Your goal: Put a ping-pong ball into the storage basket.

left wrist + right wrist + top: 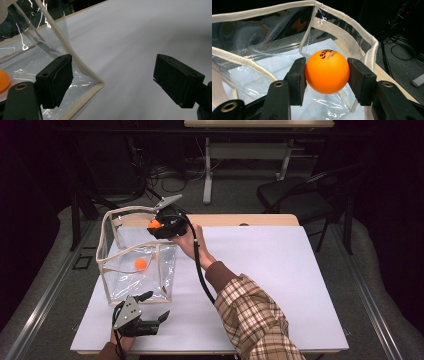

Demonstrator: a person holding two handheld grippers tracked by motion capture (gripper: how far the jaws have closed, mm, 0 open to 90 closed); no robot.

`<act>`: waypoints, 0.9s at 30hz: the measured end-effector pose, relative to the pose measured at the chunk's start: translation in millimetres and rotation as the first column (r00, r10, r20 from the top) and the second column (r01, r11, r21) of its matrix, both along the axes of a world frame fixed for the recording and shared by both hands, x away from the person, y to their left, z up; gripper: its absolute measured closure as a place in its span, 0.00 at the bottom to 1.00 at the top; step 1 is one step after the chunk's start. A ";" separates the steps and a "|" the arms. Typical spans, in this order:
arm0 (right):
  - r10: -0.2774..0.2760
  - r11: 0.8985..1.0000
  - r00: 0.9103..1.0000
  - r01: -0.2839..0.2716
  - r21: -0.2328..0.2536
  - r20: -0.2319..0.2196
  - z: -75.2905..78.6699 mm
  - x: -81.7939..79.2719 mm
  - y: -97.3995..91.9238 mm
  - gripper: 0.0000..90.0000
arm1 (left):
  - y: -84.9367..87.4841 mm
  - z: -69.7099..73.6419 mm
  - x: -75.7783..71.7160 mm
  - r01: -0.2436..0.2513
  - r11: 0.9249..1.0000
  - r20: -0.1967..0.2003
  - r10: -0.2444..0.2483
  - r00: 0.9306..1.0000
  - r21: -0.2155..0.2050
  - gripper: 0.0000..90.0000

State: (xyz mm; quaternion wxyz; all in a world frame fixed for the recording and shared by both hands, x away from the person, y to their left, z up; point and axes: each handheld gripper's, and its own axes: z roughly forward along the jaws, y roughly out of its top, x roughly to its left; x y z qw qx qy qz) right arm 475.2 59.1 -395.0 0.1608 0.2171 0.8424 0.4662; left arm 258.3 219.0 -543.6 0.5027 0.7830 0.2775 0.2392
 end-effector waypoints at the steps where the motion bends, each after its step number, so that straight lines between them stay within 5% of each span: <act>1: 0.000 1.000 1.000 0.000 0.000 0.000 -0.8 0.2 0.8 0.57 | 0.2 0.0 0.1 0.000 1.000 0.001 0.000 1.000 0.000 0.18; 27: 0.010 0.998 0.999 -0.013 -0.066 -0.046 -11.9 4.8 19.8 0.56 | 0.6 0.0 0.1 0.000 1.000 0.001 0.000 1.000 -0.002 0.18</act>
